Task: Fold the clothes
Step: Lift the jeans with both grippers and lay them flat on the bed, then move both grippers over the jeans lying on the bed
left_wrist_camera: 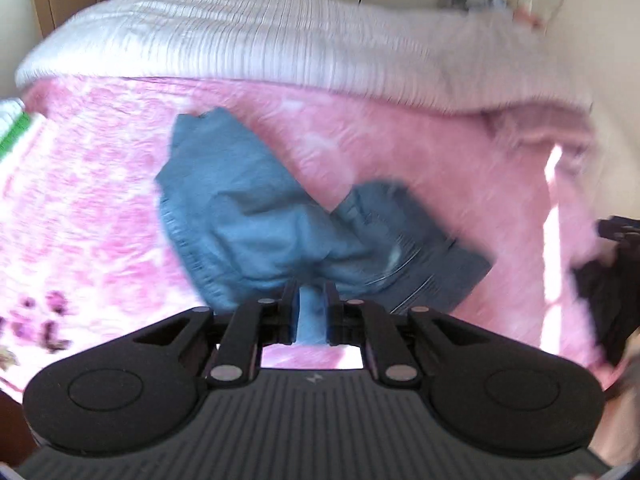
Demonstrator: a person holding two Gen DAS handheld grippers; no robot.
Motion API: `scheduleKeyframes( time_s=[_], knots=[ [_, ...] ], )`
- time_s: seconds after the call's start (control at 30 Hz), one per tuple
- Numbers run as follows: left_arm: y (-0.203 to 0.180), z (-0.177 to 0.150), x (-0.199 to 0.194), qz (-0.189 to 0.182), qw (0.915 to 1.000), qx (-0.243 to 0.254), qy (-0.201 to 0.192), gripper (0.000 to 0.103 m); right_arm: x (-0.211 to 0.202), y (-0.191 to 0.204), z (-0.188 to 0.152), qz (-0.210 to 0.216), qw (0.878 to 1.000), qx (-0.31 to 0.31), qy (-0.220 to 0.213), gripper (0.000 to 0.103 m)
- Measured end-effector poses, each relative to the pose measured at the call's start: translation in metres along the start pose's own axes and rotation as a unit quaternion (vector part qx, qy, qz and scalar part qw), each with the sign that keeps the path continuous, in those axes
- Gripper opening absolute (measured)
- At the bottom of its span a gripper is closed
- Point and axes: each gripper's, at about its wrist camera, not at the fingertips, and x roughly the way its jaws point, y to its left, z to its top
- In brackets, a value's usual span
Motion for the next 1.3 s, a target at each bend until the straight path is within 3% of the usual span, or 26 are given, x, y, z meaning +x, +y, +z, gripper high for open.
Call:
scheduleKeyframes(
  time_s=[0.13,0.23,0.37,0.57,0.8,1.03,1.3],
  knots=[
    [-0.005,-0.062,-0.009,0.028,0.9991,0.028,-0.016,0.011,-0.017,0.026,-0.015,0.048,0.998,0.023,0.022,0.033],
    [-0.019,-0.077,-0.012,0.046,0.9978,0.041,-0.023,0.012,-0.027,0.056,-0.025,0.087,0.995,0.018,0.042,0.034],
    [-0.038,-0.105,-0.026,0.068,0.9958,0.060,-0.013,0.018,-0.048,0.076,-0.065,0.128,0.990,0.012,0.063,0.035],
    [-0.062,-0.154,-0.054,0.094,0.9939,0.057,-0.009,0.026,-0.060,0.077,-0.099,0.135,0.984,0.024,0.116,0.037],
    [-0.071,-0.198,-0.081,0.134,0.9893,0.055,-0.016,0.031,-0.068,0.085,-0.119,0.133,0.983,0.002,0.127,0.038],
    [-0.068,-0.216,-0.085,0.134,0.9895,0.052,-0.012,0.031,-0.072,0.099,-0.137,0.142,0.980,-0.017,0.136,0.038],
    [-0.039,-0.197,-0.077,0.119,0.9913,0.053,-0.019,0.032,-0.064,0.123,-0.121,0.131,0.982,-0.007,0.134,0.038]
  ],
)
